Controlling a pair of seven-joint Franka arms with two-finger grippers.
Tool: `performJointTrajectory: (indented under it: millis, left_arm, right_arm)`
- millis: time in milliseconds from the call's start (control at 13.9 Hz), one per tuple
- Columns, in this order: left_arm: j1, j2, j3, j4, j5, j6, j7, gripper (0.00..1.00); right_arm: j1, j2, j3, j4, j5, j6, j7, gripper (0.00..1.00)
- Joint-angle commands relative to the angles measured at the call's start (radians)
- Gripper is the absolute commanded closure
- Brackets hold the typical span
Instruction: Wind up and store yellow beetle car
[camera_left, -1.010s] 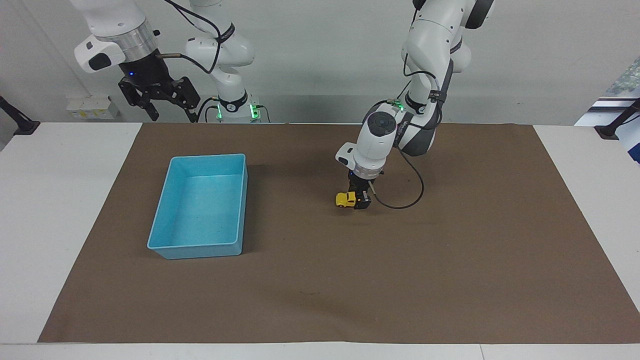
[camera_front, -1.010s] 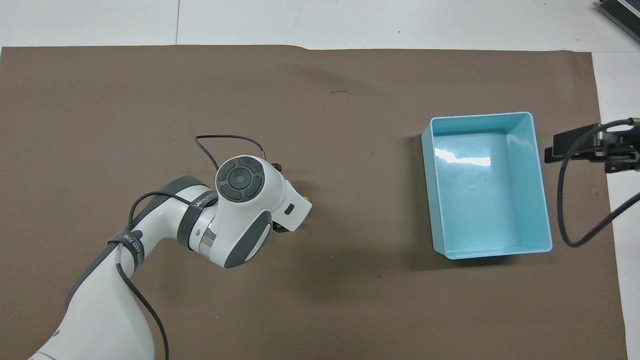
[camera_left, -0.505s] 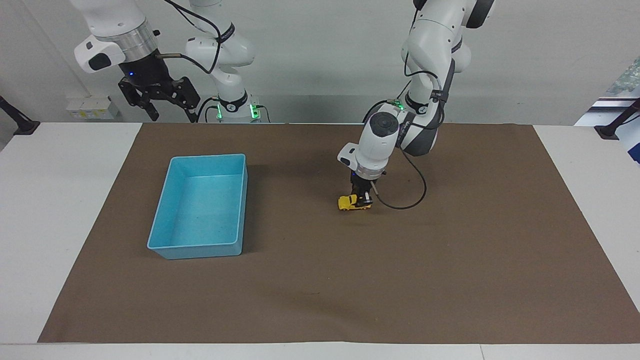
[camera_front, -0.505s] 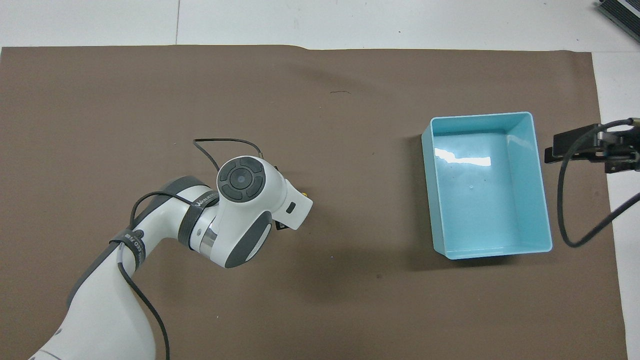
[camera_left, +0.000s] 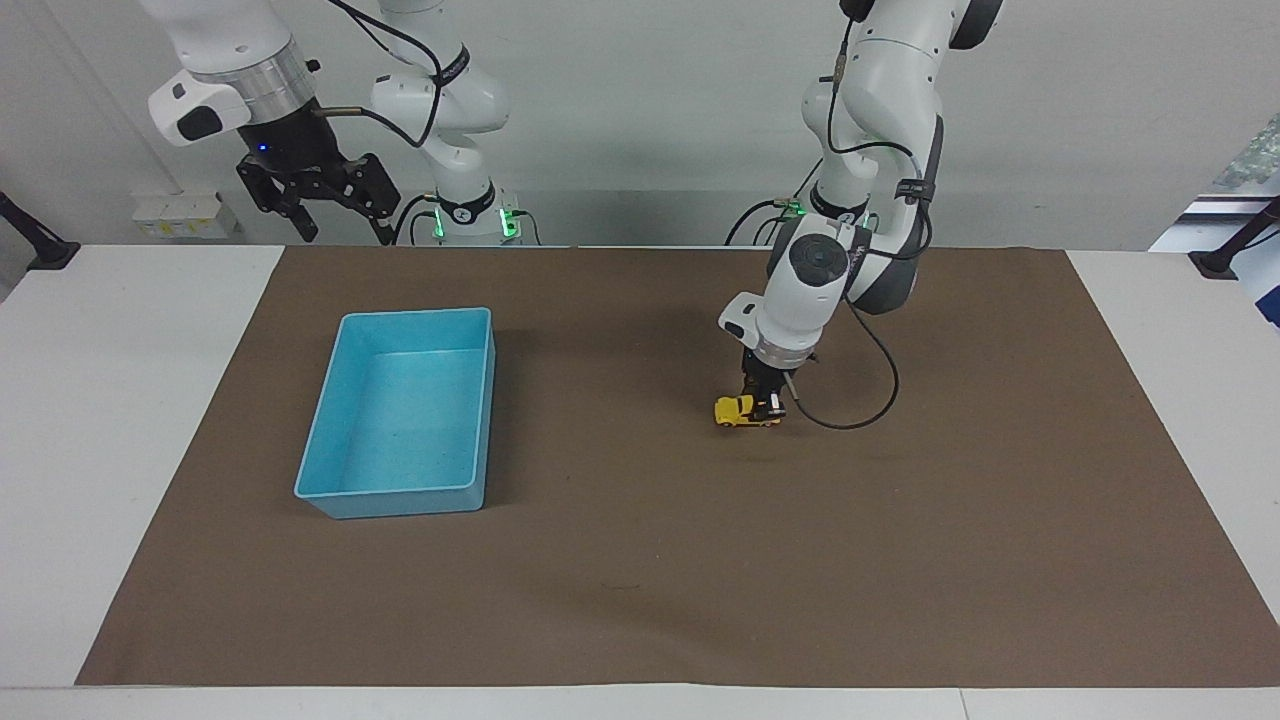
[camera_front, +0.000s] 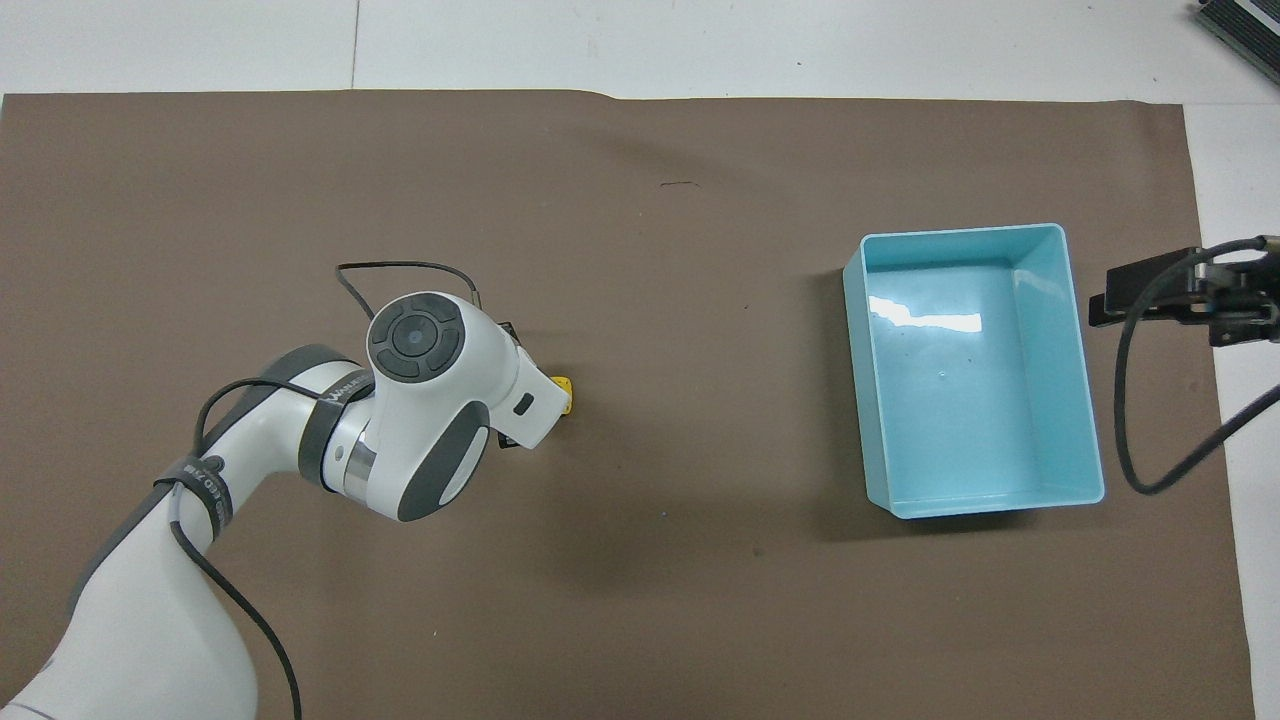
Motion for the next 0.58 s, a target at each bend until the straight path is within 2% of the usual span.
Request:
performJointTrajectory:
  millis: [0, 361, 433, 505]
  left_arm:
    - [0.061, 0.034, 0.015, -0.023, 0.017, 0.053, 0.075, 1.00]
    - [0.124, 0.034, 0.015, -0.023, 0.017, 0.048, 0.129, 1.00]
    - [0.127, 0.027, 0.015, -0.016, 0.017, 0.045, 0.123, 0.46]
    - [0.124, 0.024, 0.013, -0.006, 0.017, 0.033, 0.121, 0.00]
  right_arm:
    - [-0.006, -0.003, -0.001, 0.003, 0.028, -0.005, 0.019, 0.00]
    - [-0.006, -0.003, -0.001, 0.003, 0.026, -0.005, 0.019, 0.00]
    - [-0.006, -0.005, -0.001, 0.003, 0.026, -0.005, 0.018, 0.00]
    - [-0.006, -0.005, -0.001, 0.003, 0.028, -0.005, 0.018, 0.00]
